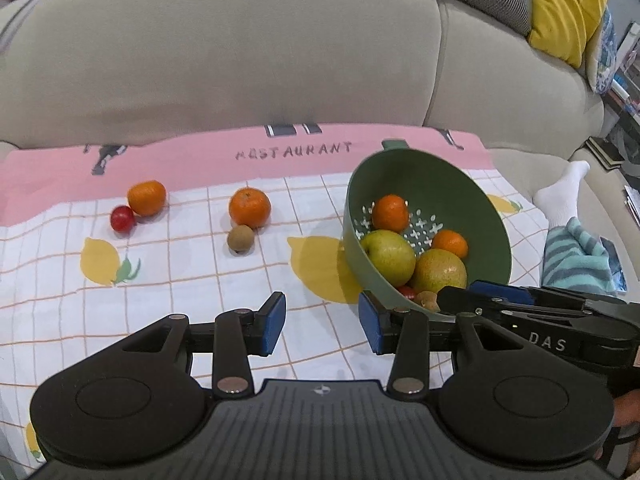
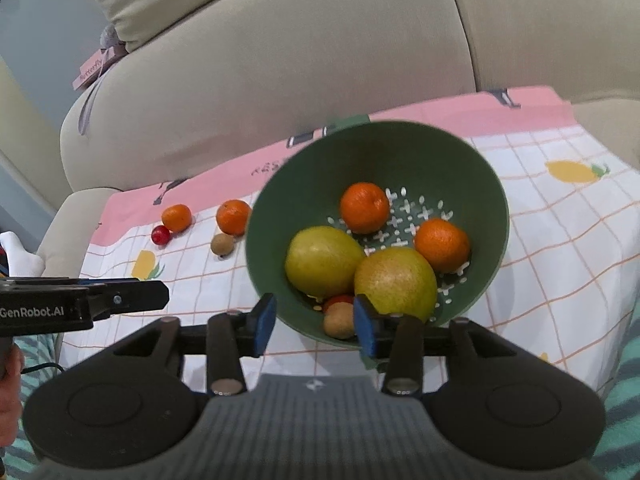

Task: Organize fruits
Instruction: 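Withdraw both tools from the colander toward the remaining tomato and kiwi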

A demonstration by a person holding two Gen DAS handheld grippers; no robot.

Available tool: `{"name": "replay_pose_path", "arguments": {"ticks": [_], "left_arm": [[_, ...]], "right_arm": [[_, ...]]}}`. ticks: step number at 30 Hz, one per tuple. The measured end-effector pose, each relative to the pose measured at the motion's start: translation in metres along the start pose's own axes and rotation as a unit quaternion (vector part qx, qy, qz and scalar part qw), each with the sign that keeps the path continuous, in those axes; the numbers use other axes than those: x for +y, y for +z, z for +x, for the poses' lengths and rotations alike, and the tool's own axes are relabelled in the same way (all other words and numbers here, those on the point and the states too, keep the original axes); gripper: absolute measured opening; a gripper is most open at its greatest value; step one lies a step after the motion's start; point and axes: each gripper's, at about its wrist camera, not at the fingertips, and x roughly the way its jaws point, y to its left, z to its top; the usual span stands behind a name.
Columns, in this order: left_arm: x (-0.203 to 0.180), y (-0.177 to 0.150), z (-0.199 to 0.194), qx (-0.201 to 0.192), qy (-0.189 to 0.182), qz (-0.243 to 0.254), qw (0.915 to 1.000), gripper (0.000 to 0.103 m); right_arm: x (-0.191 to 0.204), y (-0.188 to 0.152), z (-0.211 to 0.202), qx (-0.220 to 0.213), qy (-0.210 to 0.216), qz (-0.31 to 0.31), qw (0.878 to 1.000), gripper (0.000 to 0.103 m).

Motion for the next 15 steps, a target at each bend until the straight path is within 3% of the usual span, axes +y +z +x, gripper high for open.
{"name": "replay_pose_path", "arguments": {"ticks": [4,8,12,15], "left_arm": [[0.004,-0.001,-0.012,-0.026,0.006,0.005,0.9996,0.051],[0.016,-0.005,-0.023,-0.060,0.017,0.001,0.9981,0.051],[0.033,-0.010,-0.032,-0.094,0.033,-0.006,0.9950,0.051],[0.045,-0.015,-0.034,-0.109,0.069,-0.004,0.9916,0.051]], "right_arm": [[0.017,-0.001,-0.015,-0.031,-0.002,-0.016,0.999,0.062],[0.040,-0.007,-0.025,-0.073,0.007,-0.040,0.997,0.069],[0.064,-0.016,-0.024,-0.098,0.000,-0.065,0.993,0.070],[0.082,-0.023,-0.016,-0.103,0.007,-0.084,0.991,0.070]]}}
